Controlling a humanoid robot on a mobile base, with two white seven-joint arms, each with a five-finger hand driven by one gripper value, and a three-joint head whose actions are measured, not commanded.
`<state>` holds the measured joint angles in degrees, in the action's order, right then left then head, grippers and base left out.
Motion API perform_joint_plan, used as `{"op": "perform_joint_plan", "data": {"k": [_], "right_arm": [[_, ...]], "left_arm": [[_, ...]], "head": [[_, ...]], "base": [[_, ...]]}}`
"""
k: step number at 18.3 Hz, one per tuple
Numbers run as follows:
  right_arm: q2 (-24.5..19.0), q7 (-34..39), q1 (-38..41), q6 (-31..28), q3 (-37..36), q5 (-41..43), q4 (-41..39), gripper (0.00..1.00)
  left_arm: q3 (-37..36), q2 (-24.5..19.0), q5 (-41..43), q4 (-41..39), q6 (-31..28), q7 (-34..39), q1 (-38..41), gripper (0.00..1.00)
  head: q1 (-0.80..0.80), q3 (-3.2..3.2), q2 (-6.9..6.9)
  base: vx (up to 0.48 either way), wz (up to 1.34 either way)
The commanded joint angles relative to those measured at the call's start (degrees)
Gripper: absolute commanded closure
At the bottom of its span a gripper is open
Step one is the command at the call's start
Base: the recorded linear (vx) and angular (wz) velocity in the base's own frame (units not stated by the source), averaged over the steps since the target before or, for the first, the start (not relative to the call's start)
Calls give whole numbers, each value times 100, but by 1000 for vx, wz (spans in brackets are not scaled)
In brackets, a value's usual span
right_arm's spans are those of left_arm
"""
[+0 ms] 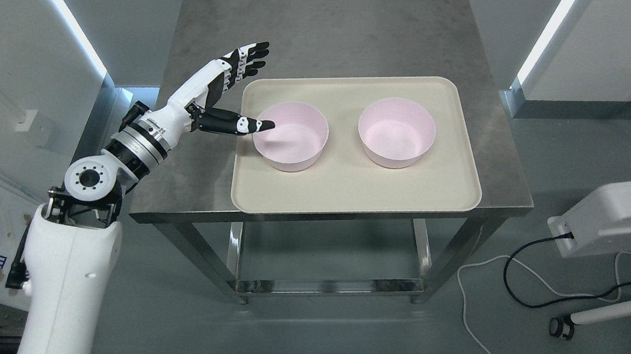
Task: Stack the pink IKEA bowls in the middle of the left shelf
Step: 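Reach the left hand toward the pink bowl nearer the robot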
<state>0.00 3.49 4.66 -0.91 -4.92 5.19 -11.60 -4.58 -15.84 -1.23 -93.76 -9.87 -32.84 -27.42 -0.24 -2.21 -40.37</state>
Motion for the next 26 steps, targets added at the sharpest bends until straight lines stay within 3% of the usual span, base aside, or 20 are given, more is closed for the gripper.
{"op": "perform_joint_plan", "data": {"k": [1,4,10,15,19,26], "right_arm": [[100,3,0,3,0,0,0,0],[100,3,0,3,0,0,0,0],[100,3,0,3,0,0,0,0],[100,2,0,3,0,0,0,0],[100,3,0,3,0,0,0,0],[100,3,0,3,0,0,0,0]], "left_arm": [[-781,317,316,438,-645,-160,-562,19],[-1016,415,665,490,-1201,-398,-878,19],[-1168,398,1941,640,-1201,-776,-993,21],[-1159,371,2091,640,-1184,-776,-1011,36],[-1168,354,2776,806,-1175,-776,-1116,32],[-922,116,2777,807,-1158,-1321,-1231,31]], "head": [[0,0,0],[0,0,0],[0,0,0],[0,0,0],[0,0,0],[0,0,0]], "base": [[0,0],[0,0],[0,0],[0,0],[0,0],[0,0]]}}
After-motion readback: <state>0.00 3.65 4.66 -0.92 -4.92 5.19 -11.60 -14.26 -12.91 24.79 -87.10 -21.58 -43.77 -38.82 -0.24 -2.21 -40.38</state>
